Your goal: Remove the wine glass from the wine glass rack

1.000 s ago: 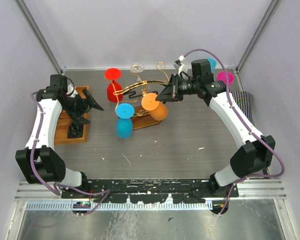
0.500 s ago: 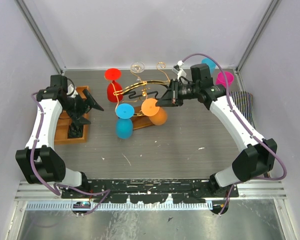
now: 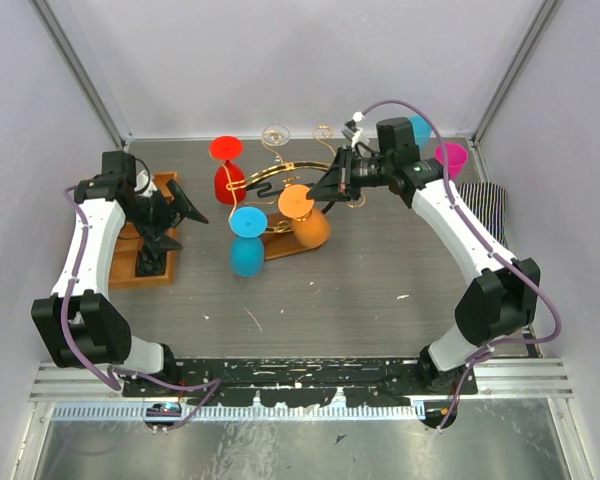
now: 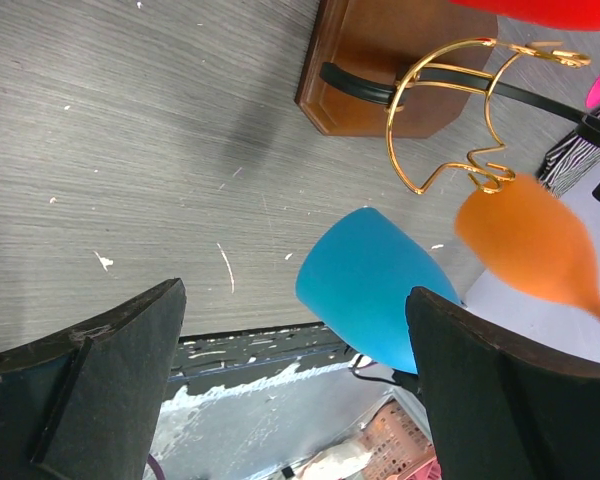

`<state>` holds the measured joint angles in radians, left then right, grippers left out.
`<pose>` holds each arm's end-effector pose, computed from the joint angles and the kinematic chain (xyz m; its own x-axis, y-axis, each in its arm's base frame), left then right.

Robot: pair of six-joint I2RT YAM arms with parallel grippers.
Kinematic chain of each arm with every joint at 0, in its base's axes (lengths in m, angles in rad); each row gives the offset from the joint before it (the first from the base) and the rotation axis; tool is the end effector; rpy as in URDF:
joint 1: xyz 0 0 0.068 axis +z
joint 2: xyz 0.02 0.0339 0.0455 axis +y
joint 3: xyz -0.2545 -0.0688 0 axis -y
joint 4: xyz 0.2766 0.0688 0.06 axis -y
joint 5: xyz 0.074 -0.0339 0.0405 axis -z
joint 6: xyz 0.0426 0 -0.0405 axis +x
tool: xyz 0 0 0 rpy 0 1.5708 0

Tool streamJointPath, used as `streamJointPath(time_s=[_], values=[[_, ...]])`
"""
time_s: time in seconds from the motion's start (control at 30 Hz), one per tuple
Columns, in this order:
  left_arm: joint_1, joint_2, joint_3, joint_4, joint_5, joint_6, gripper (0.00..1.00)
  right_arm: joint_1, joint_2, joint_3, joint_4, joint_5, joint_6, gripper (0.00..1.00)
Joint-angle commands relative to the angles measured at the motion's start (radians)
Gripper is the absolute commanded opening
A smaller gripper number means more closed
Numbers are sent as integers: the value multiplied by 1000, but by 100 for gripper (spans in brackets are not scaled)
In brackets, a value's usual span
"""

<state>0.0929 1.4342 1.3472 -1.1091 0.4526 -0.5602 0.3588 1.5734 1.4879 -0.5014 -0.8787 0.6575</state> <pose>0.3076 0.0100 0.2969 -0.8253 -0.5568 -0.0938 -0.4280 0.7253 -0.5392 0.3496 0.1661 0.3481 -0.9142 0.0737 -0.3985 -0.3356 0.4136 0.8463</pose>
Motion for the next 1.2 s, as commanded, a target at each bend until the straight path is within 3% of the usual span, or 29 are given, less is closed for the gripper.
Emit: streamJointPath(time_s=[0.0, 0.4, 0.57, 0.87, 1.17], values=[[4, -13, -7, 4, 31, 14, 98, -84, -64, 64, 27, -25, -16, 1], [5, -2, -13, 17, 44, 8, 98, -108, -197, 17, -119, -101, -76, 1], [4, -3, -19, 19, 43, 9, 98, -125, -262, 26, -271, -39, -149, 1], [4, -10, -18, 13, 49, 13, 98, -297, -335, 65, -610, 341, -358, 1], [4, -15, -23, 20, 55, 8, 98, -311, -306, -17, -652, 876, -429, 1]])
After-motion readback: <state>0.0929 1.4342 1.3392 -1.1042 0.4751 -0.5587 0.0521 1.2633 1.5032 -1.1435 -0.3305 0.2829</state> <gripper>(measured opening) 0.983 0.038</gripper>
